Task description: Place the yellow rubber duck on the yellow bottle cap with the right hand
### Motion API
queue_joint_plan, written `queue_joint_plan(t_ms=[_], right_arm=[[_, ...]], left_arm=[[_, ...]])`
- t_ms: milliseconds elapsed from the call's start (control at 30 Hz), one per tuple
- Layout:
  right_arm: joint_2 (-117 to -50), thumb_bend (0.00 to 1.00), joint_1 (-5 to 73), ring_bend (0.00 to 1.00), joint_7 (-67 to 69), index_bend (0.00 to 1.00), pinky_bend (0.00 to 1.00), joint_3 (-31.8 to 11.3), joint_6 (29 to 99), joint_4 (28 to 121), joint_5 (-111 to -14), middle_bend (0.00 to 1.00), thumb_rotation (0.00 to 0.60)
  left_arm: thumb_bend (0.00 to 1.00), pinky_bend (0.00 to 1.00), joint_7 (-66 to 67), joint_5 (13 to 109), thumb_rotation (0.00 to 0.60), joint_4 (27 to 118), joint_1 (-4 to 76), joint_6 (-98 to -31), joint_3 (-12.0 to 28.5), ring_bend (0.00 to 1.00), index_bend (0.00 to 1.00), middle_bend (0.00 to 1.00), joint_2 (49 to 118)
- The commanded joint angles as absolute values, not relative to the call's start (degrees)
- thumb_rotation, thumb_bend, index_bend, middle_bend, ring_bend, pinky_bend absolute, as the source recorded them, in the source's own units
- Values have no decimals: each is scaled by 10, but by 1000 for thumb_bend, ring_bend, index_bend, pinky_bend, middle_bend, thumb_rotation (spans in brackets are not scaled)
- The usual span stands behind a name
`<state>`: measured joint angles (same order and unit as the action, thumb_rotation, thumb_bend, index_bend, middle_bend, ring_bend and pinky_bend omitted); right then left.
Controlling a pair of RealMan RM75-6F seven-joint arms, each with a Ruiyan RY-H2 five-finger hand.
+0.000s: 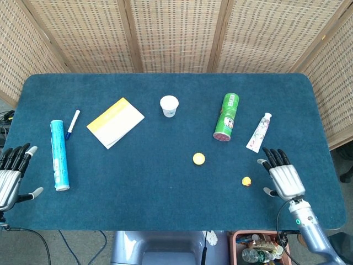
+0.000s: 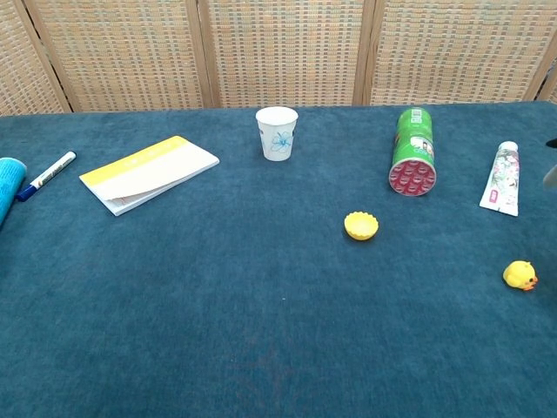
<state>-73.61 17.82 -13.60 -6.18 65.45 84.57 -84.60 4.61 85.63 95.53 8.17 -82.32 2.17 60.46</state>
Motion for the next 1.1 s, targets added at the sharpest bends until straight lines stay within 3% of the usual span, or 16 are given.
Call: queue_joint_plan(t_ms=[33, 433, 1100], right_arm=[[-766, 152, 218, 0, -121, 299, 0, -65, 597, 794, -825, 0, 600], [-798, 223, 242, 0, -100, 368, 0, -51, 558, 758, -815, 0, 600], [-810, 296, 259, 0, -81, 379, 0, -26, 539, 758, -823, 0, 600]], left_arm=[[0, 0, 48, 847, 600, 954, 83, -819, 26, 0, 0, 0, 606], [0, 0, 52, 823, 600, 948, 89, -801, 32, 0, 0, 0, 609], [0, 0, 55, 816, 600, 947, 93, -793, 34, 0, 0, 0, 611]])
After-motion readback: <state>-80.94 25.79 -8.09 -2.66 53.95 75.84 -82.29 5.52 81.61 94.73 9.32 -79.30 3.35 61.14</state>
